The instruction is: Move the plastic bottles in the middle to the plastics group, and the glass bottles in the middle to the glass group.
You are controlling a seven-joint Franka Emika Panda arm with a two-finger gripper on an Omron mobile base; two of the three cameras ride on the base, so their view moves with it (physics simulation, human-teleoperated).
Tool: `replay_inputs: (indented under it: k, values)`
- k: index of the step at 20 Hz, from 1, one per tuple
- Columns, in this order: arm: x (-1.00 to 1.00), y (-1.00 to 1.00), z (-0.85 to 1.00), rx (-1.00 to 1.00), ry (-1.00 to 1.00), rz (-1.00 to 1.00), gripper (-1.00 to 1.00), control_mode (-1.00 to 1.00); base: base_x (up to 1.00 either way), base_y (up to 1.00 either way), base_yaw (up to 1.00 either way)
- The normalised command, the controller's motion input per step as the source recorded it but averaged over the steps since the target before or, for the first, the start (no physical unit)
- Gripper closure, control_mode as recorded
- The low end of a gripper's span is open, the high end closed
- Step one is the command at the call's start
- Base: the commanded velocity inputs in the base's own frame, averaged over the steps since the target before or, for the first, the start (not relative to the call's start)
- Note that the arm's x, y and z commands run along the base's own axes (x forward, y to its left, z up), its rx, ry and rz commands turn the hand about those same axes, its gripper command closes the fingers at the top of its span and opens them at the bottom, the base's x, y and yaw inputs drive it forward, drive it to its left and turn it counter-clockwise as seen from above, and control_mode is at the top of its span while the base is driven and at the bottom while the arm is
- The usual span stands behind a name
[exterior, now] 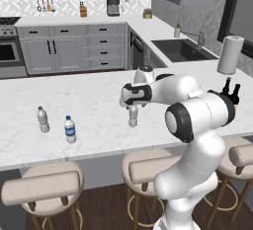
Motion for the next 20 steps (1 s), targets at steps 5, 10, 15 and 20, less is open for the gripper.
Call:
replay_inputs:
  k: [5, 10, 15, 20]
  values:
    - [0.00, 0.00, -0.08, 0.00, 0.00, 0.00, -1.00, -1.00, 0.00, 0.00, 0.00]
    - [0.00, 0.01, -0.10, 0.00, -0.01, 0.00, -1.00, -1.00, 0.00, 0.00, 0.00]
    - [0.00, 0.00, -0.07, 0.00, 0.00, 0.00, -1.00, -1.00, 0.00, 0.00, 0.00]
    - [0.00, 0.01, -0.09, 0.00, 0.00, 0.00, -1.00, -1.00, 0.00, 0.00, 0.00]
